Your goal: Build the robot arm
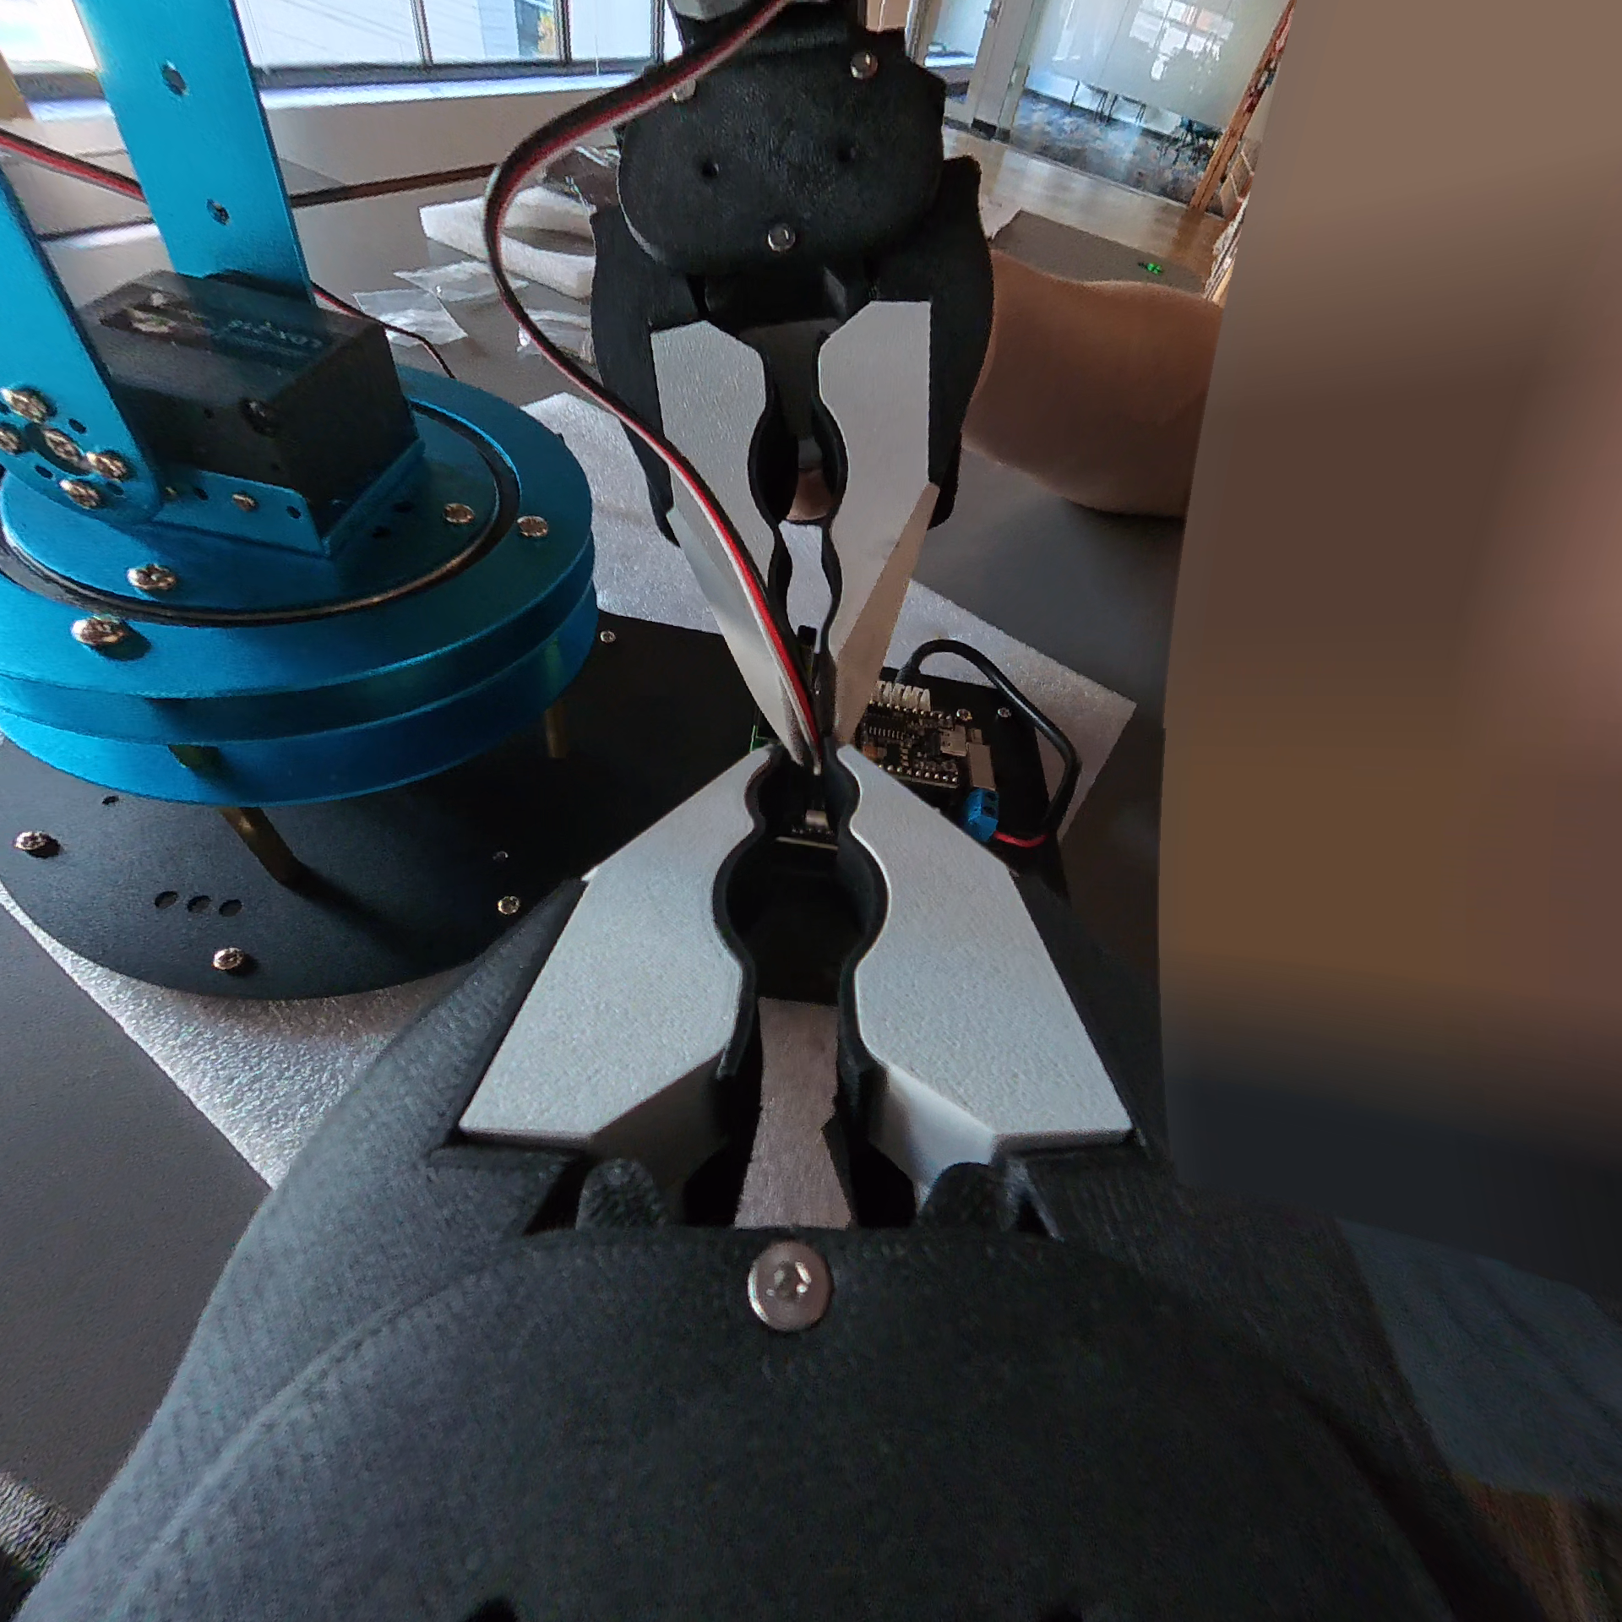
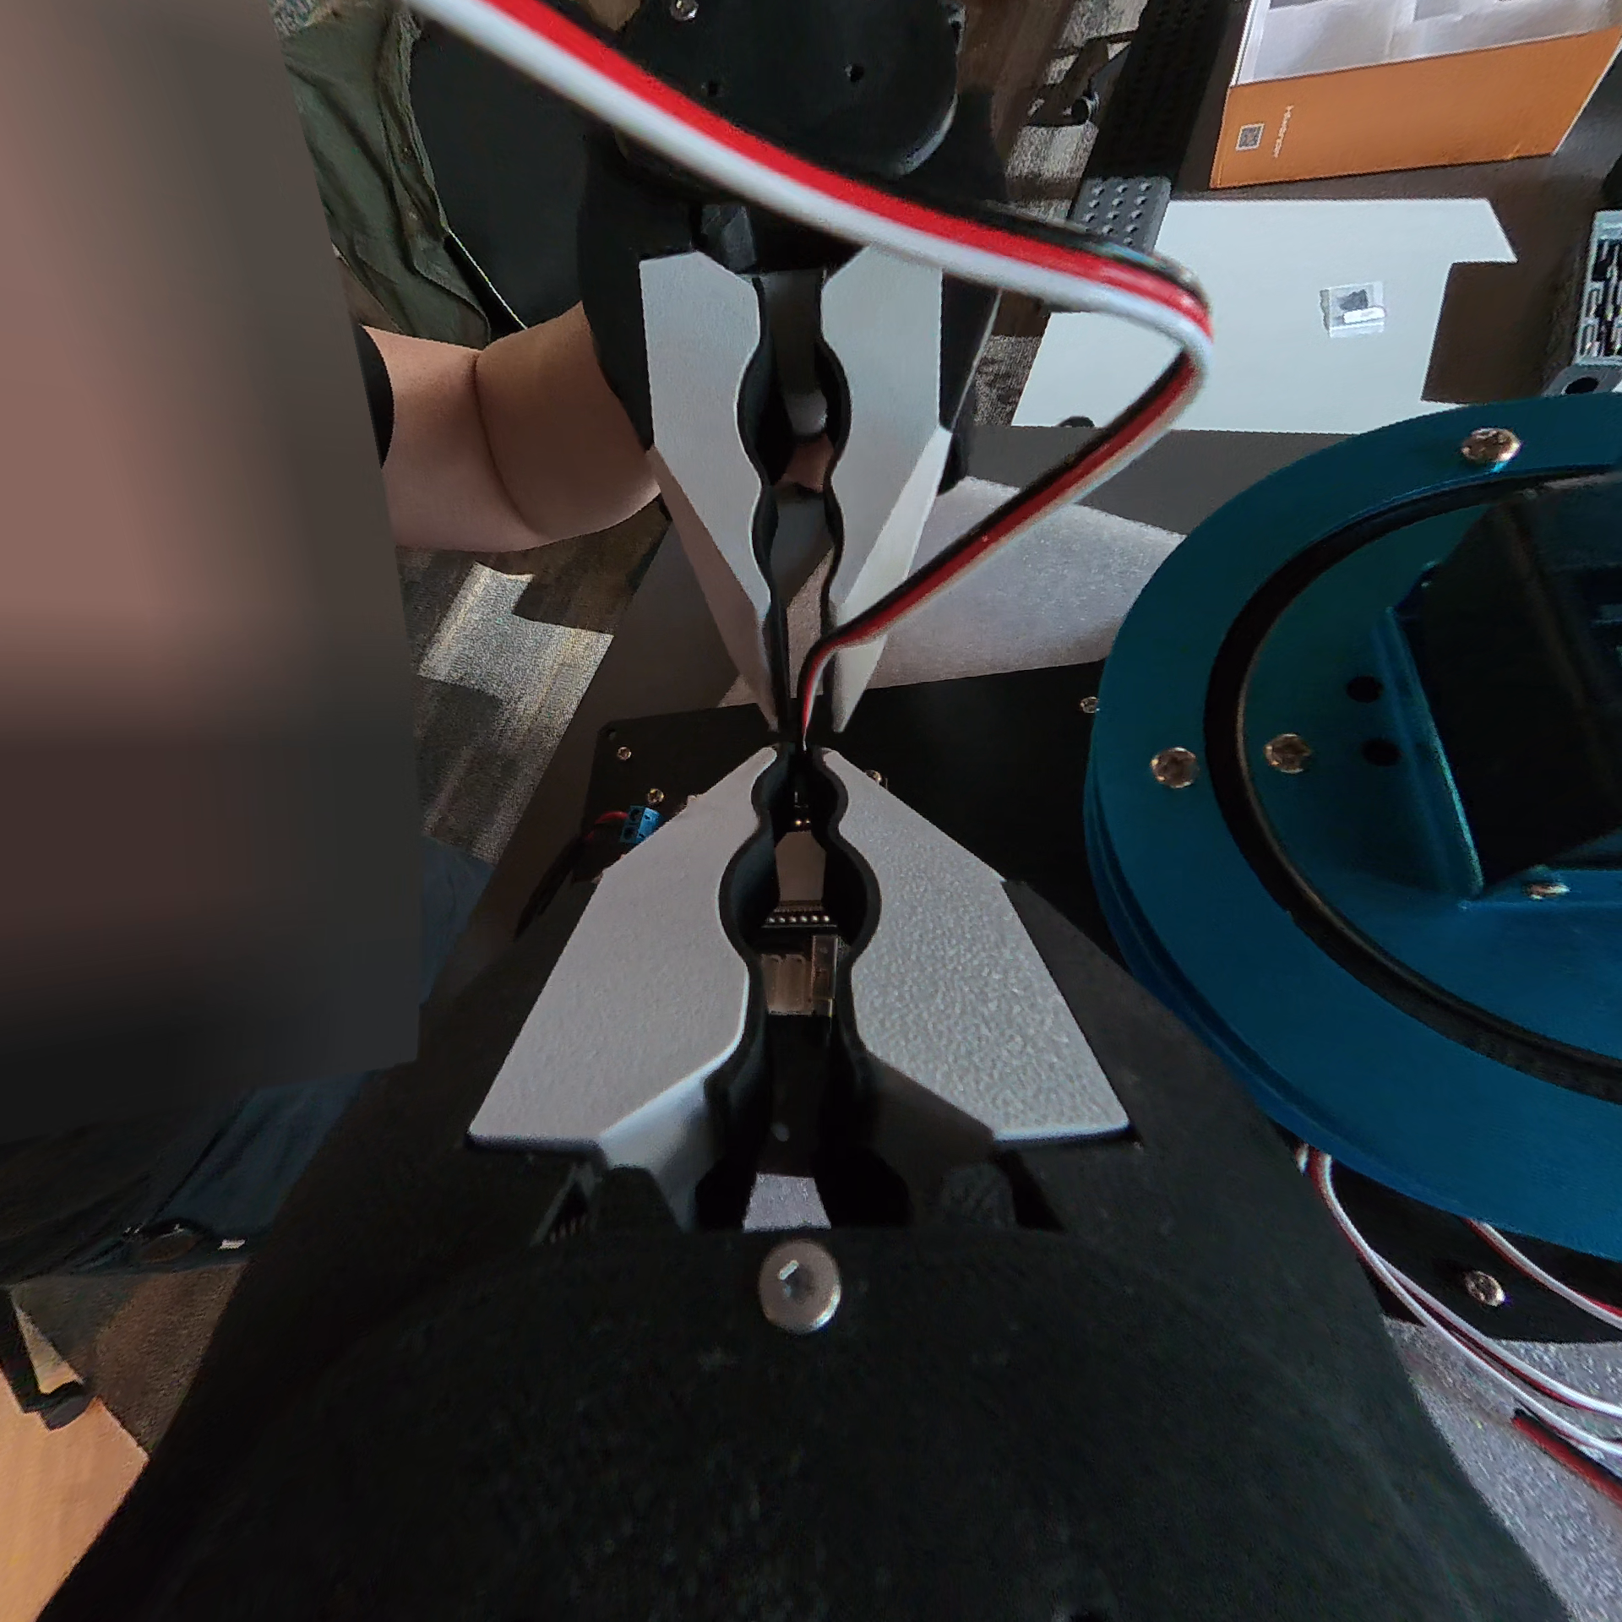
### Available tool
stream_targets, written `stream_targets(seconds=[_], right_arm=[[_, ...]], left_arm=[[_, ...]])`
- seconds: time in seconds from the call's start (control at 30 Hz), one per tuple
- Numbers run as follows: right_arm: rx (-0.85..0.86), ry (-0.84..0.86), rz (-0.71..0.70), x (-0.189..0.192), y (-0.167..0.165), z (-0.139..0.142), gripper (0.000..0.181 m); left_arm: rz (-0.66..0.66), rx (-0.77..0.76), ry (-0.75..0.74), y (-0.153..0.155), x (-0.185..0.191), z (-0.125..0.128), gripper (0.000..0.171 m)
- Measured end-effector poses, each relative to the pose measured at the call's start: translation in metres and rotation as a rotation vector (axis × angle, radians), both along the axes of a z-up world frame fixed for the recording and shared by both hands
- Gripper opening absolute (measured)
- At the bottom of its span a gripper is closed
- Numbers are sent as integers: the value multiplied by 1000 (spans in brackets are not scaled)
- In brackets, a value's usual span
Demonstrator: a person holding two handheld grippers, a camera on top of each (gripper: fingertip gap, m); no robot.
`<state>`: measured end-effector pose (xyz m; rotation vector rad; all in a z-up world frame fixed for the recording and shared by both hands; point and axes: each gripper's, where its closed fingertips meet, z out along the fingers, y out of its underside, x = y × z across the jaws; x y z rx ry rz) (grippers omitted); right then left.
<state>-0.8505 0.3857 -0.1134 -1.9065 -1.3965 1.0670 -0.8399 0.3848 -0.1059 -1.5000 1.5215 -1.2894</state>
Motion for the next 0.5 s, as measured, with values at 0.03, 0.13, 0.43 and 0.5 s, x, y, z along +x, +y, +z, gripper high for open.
stream_targets(seconds=[0.03, 0.13, 0.43, 0.5], right_arm=[[-2, 2, 0, 0, 0, 0, 2], [-1, 2, 1, 0, -1, -2, 2], [23, 12, 5, 1, 0, 1, 2], [19, 10, 6, 1, 0, -1, 2]], left_arm=[[-2, 4, 12, 0, 0, -2, 7], [1, 20, 23, 0, 0, -4, 7], [-9, 10, 16, -1, 1, -3, 5], [-10, 13, 21, -1, 1, -4, 5]])
